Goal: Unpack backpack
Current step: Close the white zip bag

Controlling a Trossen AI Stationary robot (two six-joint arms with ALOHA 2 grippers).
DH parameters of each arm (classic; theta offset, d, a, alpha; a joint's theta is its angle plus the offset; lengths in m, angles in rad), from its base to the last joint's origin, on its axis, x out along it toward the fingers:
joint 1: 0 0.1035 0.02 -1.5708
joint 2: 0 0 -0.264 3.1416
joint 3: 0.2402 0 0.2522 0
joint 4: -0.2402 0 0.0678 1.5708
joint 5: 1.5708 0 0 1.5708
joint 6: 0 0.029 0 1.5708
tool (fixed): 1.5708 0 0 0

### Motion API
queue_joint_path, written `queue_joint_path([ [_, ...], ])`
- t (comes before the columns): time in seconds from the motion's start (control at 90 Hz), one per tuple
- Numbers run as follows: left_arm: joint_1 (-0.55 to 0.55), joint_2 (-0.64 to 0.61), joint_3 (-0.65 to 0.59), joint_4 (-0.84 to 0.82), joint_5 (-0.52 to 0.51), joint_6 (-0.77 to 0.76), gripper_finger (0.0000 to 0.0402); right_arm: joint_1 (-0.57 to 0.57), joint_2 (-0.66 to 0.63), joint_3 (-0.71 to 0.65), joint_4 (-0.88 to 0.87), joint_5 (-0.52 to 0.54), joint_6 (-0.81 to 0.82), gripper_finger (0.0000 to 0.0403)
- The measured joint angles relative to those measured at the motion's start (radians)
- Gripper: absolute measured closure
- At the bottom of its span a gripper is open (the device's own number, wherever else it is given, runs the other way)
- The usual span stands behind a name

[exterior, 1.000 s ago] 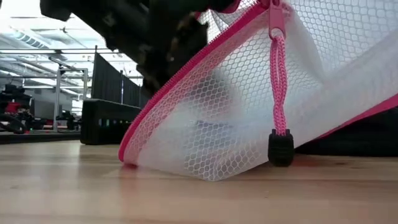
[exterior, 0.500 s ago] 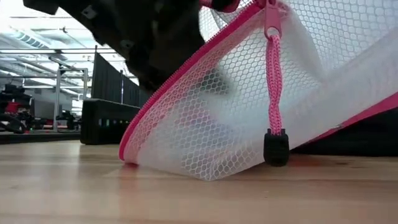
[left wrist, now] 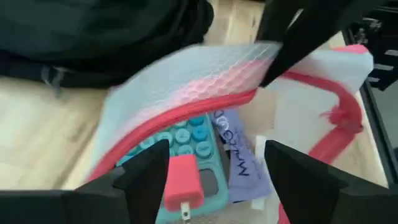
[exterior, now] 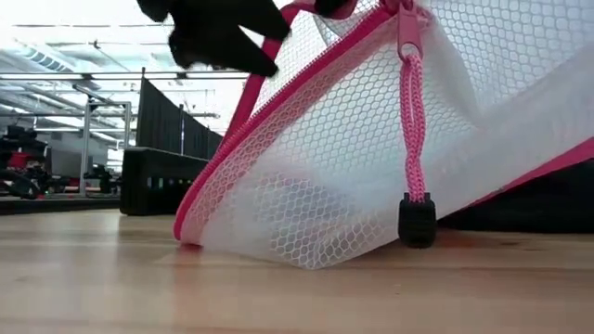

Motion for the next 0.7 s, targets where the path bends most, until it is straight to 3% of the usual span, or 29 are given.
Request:
queue_joint_path([
  [0.211,-0.063,-0.007,0.0,-0.115,-0.177,-0.009,0.0178,0.0,0.0,0.0,-0.005,0.0,-0.008,0.0403],
  [0.433,-0.087,-0.004,0.0,-0.28,-0.24,-0.129,0.0189,0.001,0.0,0.0,-0.009,-0.001,-0.034,0.0403],
  [0.578,-0.121,0.016,0.0,-0.177,-0.242,-0.073,0.019,0.001,0.0,0.0,-0.009,-0.001,-0.064,0.0403],
  [0.7,-0.165,0.031,0.0,0.003,-0.241,0.068,0.019,0.001,0.0,0.0,-0.009,-0.001,-0.086,0.0403],
])
